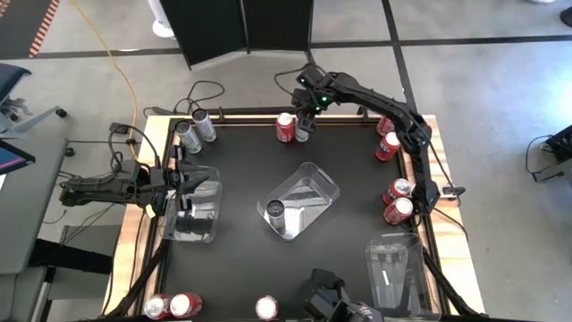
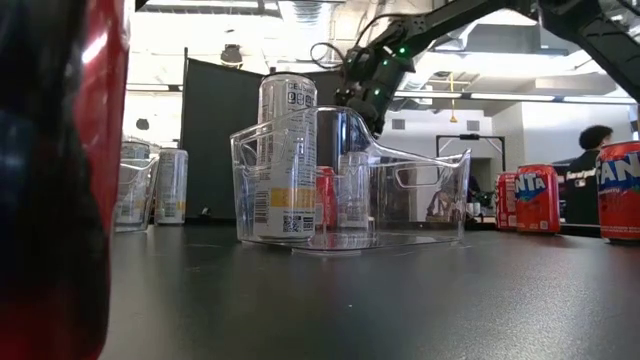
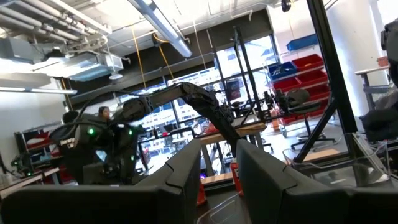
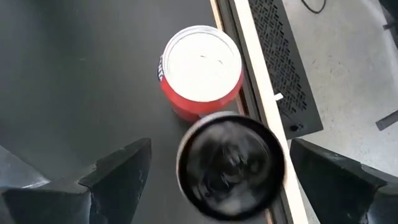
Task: Sort soda cans
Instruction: Put the white soda can into the middle transparent bin
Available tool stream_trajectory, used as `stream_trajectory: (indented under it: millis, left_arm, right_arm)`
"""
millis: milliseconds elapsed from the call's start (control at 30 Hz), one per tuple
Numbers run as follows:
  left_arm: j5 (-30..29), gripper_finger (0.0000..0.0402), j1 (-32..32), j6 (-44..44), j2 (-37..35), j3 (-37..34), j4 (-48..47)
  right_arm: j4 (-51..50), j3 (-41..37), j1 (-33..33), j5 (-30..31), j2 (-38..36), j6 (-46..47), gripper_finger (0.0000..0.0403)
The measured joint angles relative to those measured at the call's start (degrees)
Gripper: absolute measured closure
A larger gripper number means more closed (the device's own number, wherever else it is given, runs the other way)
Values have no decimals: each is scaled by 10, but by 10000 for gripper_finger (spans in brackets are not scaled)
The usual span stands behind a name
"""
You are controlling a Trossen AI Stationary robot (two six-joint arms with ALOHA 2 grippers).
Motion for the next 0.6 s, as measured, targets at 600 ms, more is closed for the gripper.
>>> stream_trajectory:
  millis: [600]
  left_arm:
    - [0, 301, 0, 2, 0, 0, 0]
  right_arm:
    - [5, 1, -8, 5, 52, 2, 18]
